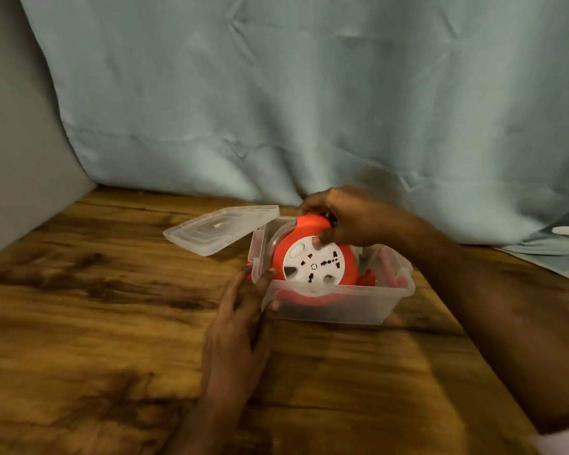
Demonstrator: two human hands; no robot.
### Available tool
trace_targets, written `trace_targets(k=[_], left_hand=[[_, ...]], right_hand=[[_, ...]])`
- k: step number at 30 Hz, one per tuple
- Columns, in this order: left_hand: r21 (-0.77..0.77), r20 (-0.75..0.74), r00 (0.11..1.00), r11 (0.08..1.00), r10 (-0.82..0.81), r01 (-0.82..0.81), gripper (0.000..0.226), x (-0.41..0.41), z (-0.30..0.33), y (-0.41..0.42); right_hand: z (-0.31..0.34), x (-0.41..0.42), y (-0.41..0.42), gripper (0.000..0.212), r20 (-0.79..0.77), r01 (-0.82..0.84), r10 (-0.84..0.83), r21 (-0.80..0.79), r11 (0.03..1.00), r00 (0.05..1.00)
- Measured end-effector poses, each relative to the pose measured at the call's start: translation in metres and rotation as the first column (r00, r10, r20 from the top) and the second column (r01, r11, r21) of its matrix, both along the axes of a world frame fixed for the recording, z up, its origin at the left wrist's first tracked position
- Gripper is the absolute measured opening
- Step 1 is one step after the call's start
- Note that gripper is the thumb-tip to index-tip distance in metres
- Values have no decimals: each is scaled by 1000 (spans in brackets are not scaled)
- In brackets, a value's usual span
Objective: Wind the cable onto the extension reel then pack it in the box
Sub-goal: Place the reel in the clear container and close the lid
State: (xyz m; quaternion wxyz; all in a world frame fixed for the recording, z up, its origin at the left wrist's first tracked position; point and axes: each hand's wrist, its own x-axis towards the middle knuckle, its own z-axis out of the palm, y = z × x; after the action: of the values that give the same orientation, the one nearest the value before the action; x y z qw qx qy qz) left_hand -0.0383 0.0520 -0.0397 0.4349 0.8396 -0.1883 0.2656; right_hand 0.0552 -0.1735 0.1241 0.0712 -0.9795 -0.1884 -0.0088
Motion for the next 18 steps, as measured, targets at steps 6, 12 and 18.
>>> trace_targets(k=[6, 12, 18], left_hand=[[-11, -18, 1000, 1000, 2, -2, 51, -2, -1, -2], [-3, 6, 1000, 1000, 18, -18, 45, 0, -4, -2], [50, -24, 999, 998, 40, -39, 57, -3, -2, -4]], right_hand=[[-17, -1, -10, 52, 15, 150, -157, 214, 965, 988], [-42, -35, -1, 27, 234, 210, -297, 336, 918, 926], [-78, -113, 28, 14, 416, 186, -394, 458, 869, 820]])
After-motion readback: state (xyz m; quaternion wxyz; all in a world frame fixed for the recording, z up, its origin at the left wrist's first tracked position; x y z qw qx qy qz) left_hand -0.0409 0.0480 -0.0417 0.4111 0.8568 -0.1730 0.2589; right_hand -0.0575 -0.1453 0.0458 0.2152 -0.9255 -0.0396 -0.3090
